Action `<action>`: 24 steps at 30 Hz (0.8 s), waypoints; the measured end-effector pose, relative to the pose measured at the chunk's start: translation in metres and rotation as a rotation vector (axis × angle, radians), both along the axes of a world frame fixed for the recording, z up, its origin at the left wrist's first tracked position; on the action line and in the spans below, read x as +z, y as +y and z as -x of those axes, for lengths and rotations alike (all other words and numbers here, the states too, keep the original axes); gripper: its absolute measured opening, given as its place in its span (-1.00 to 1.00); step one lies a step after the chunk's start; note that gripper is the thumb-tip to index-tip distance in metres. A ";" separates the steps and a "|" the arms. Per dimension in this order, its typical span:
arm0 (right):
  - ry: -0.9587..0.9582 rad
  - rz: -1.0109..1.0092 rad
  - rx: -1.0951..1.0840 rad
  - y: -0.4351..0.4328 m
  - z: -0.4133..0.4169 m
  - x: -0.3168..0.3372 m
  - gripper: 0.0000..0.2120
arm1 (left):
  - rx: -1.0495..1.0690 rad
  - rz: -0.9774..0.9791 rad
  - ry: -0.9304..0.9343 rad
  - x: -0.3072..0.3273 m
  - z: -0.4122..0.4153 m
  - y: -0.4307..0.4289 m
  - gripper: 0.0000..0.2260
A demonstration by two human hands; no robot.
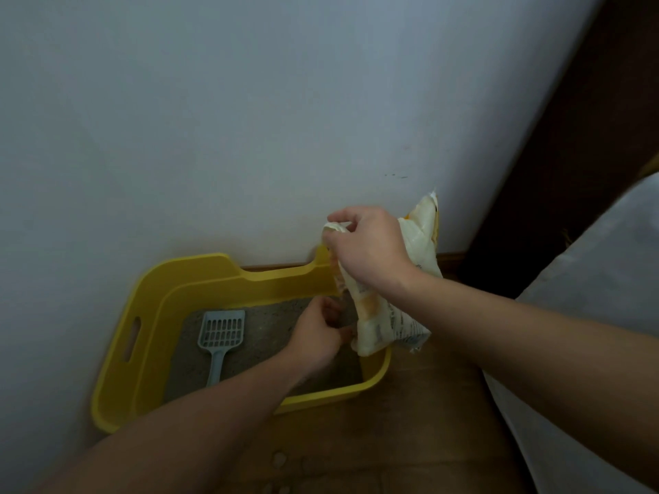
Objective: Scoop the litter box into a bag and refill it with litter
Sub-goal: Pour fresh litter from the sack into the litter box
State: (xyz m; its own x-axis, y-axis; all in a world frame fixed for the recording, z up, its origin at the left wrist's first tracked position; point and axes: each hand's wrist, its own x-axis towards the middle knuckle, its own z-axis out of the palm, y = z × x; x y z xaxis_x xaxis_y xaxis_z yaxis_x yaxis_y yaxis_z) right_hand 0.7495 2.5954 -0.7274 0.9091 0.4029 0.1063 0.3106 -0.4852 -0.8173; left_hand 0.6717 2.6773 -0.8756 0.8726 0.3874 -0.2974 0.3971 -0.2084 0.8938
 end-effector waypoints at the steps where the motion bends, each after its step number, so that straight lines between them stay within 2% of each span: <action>1: 0.003 -0.007 0.000 -0.002 -0.001 0.000 -0.73 | 0.005 0.010 0.001 0.000 -0.001 0.000 -0.66; 7: 0.019 -0.039 -0.015 -0.009 -0.007 0.002 -0.74 | 0.024 0.048 -0.012 0.002 -0.007 0.001 -0.63; 17: 0.033 -0.058 -0.027 -0.013 -0.012 0.005 -0.72 | 0.089 0.228 0.000 0.005 -0.010 0.001 -0.57; 21: 0.040 -0.057 -0.031 -0.012 -0.013 0.005 -0.73 | 0.098 0.322 0.081 0.004 -0.010 0.005 -0.43; 24: 0.044 -0.057 -0.030 -0.012 -0.013 0.004 -0.73 | 0.052 0.343 0.096 0.006 -0.011 0.005 -0.53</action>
State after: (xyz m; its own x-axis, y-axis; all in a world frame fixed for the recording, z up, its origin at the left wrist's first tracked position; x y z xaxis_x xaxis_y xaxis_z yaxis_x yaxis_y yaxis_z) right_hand 0.7626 2.5838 -0.7232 0.9251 0.3693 0.0878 0.2594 -0.4460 -0.8566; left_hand 0.6830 2.6821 -0.8695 0.8163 0.2939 -0.4973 0.4846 0.1203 0.8664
